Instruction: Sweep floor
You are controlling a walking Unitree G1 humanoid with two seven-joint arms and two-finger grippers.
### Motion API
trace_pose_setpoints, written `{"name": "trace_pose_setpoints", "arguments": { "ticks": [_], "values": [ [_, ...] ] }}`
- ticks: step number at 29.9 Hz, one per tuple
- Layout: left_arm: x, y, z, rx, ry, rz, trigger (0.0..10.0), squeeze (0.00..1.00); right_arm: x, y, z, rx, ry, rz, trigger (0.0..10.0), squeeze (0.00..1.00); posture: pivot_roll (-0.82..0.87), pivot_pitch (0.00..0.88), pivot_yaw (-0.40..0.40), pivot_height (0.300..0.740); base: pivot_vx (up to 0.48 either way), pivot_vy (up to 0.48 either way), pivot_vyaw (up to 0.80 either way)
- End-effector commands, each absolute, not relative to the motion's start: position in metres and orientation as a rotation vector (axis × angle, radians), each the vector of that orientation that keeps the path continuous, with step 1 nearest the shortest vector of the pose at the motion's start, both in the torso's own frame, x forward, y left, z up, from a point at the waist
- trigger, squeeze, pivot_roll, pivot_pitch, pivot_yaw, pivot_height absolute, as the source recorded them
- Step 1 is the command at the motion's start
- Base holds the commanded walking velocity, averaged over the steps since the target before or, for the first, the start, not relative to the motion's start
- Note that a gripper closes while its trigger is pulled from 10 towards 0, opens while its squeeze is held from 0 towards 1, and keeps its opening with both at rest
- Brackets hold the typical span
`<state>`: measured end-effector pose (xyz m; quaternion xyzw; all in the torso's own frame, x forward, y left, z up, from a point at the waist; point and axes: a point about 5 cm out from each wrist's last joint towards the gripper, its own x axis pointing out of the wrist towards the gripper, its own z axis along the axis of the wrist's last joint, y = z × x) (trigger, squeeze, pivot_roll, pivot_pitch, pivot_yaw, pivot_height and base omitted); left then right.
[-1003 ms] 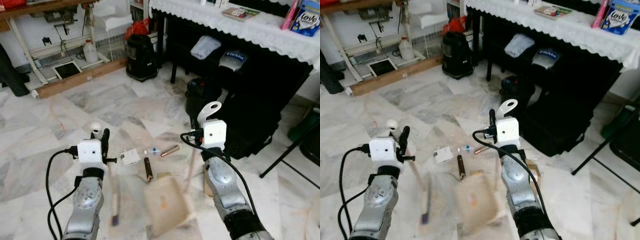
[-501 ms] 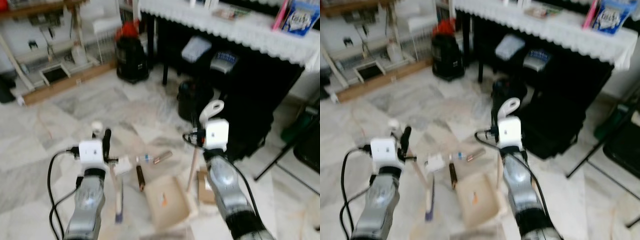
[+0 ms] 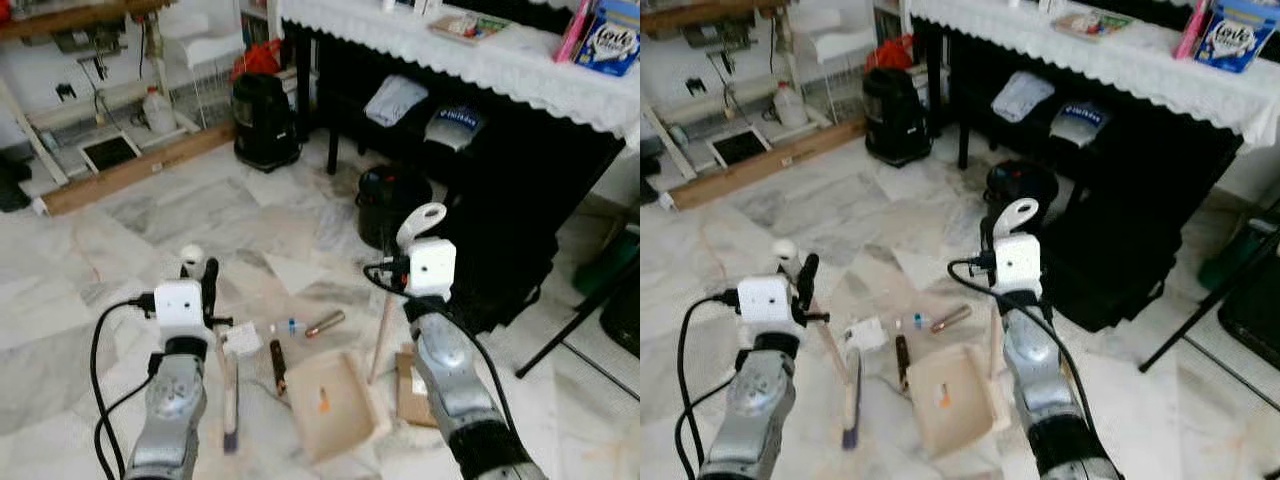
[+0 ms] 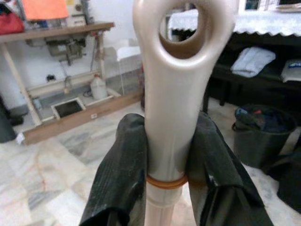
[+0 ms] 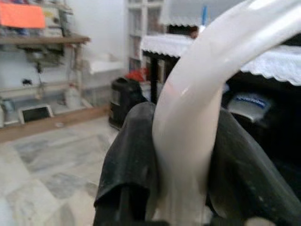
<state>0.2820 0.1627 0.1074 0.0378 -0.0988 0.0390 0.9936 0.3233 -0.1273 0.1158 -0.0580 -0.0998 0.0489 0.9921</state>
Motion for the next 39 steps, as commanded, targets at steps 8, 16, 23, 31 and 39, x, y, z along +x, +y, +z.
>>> {"name": "trace_pose_setpoints", "arguments": {
  "ticks": [8, 16, 23, 31, 39],
  "values": [
    [0.2826, 0.1656, 0.1166, 0.076, -0.240, 0.081, 10.0, 0.00, 0.3260, -0.1235, 0.1280, -0.123, -0.254, 0.102, 10.0, 0.00, 0.08, 0.079, -0.017, 0.740, 0.263, 0.000, 0.00],
    [0.2823, 0.1656, 0.1166, 0.079, -0.239, 0.079, 10.0, 0.00, 0.3257, -0.1231, 0.1276, -0.121, -0.252, 0.101, 10.0, 0.00, 0.08, 0.081, -0.014, 0.740, 0.262, 0.000, 0.00],
    [0.2818, 0.1654, 0.1166, 0.080, -0.239, 0.071, 10.0, 0.00, 0.3252, -0.1233, 0.1264, -0.120, -0.250, 0.096, 10.0, 0.00, 0.09, 0.080, -0.007, 0.740, 0.257, 0.000, 0.00],
    [0.2814, 0.1663, 0.1169, 0.083, -0.236, 0.068, 10.0, 0.00, 0.3249, -0.1222, 0.1253, -0.119, -0.247, 0.095, 10.0, 0.00, 0.09, 0.079, -0.004, 0.740, 0.000, 0.000, 0.00],
    [0.2815, 0.1663, 0.1175, 0.086, -0.237, 0.067, 10.0, 0.00, 0.3250, -0.1231, 0.1252, -0.117, -0.247, 0.088, 10.0, 0.00, 0.09, 0.083, 0.000, 0.740, 0.248, 0.000, 0.00]
  ]
}}
